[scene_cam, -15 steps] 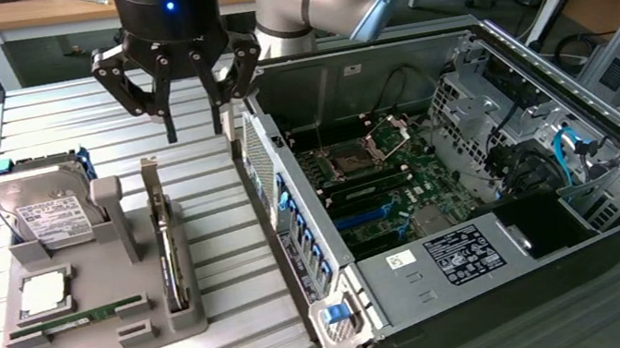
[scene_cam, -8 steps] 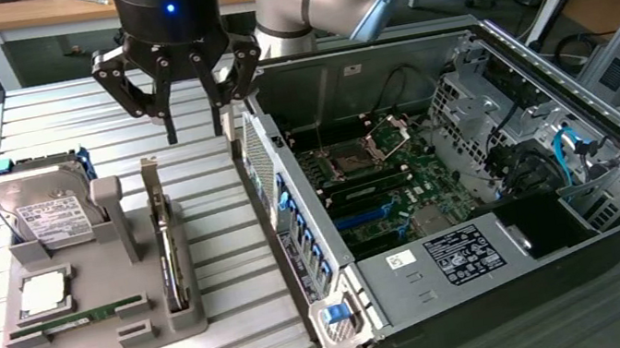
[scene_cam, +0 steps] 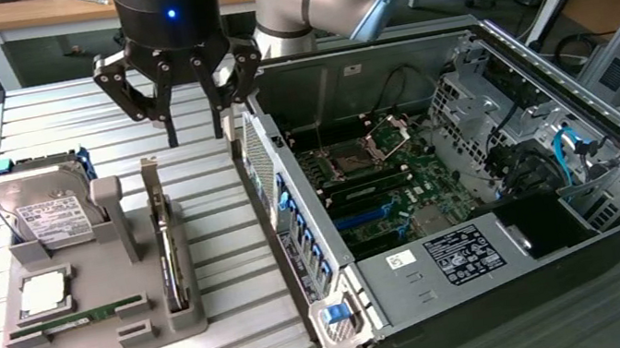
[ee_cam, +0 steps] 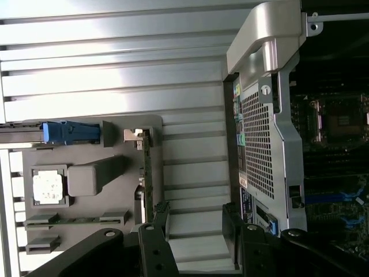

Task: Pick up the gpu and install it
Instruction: 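Pick up the gpu and move the gpu toward the slot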

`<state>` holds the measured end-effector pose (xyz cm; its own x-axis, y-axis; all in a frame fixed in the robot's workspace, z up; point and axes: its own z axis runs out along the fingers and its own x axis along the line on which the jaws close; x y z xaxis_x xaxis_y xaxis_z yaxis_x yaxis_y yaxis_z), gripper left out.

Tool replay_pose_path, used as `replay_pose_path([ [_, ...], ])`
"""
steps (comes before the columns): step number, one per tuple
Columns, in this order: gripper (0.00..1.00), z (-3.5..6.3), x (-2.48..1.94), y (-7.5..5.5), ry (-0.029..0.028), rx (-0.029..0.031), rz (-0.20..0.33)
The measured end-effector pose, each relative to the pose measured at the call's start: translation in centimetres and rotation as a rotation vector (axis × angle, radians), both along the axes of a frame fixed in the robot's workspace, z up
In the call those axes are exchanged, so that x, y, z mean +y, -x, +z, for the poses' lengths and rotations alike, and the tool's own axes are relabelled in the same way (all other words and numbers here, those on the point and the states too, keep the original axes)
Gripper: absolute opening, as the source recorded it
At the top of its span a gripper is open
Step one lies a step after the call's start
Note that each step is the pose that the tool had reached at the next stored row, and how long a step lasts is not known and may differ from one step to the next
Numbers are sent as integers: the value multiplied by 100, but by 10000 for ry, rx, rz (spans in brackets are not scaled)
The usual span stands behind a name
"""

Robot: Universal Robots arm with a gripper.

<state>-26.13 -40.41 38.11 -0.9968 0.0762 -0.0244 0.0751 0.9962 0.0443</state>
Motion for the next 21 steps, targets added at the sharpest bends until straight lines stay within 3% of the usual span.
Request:
replay_pose_path([
  [21, 50, -82, -9, 20, 0, 0, 0],
])
